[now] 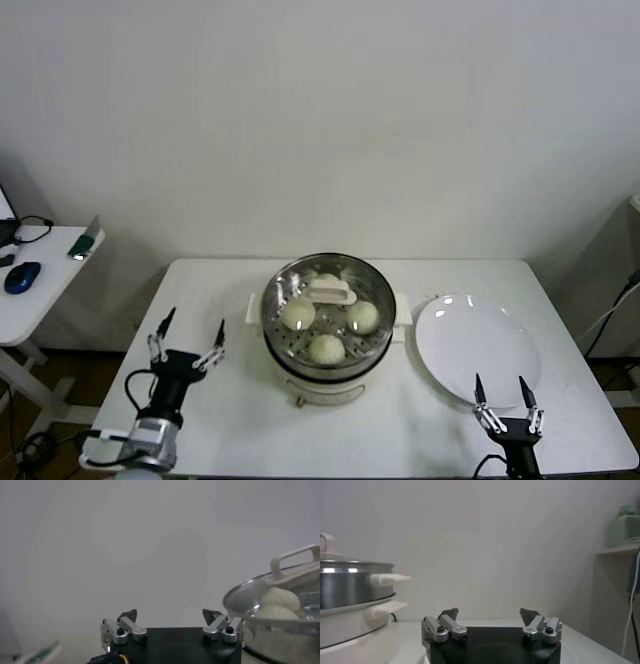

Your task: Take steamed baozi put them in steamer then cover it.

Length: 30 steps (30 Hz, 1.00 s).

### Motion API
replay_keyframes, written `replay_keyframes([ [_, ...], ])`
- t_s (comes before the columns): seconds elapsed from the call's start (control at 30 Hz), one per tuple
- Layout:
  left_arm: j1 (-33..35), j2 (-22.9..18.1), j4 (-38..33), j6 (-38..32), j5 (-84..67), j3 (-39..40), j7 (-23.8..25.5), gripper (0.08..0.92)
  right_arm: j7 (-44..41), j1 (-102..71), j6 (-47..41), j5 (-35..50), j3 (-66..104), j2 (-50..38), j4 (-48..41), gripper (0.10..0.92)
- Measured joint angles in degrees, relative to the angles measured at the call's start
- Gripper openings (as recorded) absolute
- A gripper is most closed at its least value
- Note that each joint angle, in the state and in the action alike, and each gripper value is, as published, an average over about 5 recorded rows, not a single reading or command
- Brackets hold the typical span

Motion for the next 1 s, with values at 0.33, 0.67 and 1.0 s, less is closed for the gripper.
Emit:
replay_keyframes([
  [0.33,2.6,0.9,10.1,-10.8,-13.8,-1.8,3.8,0.823,-0.5,0.4,-0.3,1.1,0.1,-0.7,-0.7,0.823],
  [0.67,3.5,0.8,15.8,-16.6,-18.8,-1.2,5.2,0.823,-0.9,0.5,-0.4,1.4,-0.3,-0.7,-1.2,0.823],
  [1.0,4.2,0.8,17.4,-18.6,-20.3,-0.9,5.7,0.823,-1.1,0.5,-0.5,1.5,-0.3,-0.6,-1.2,0.823],
])
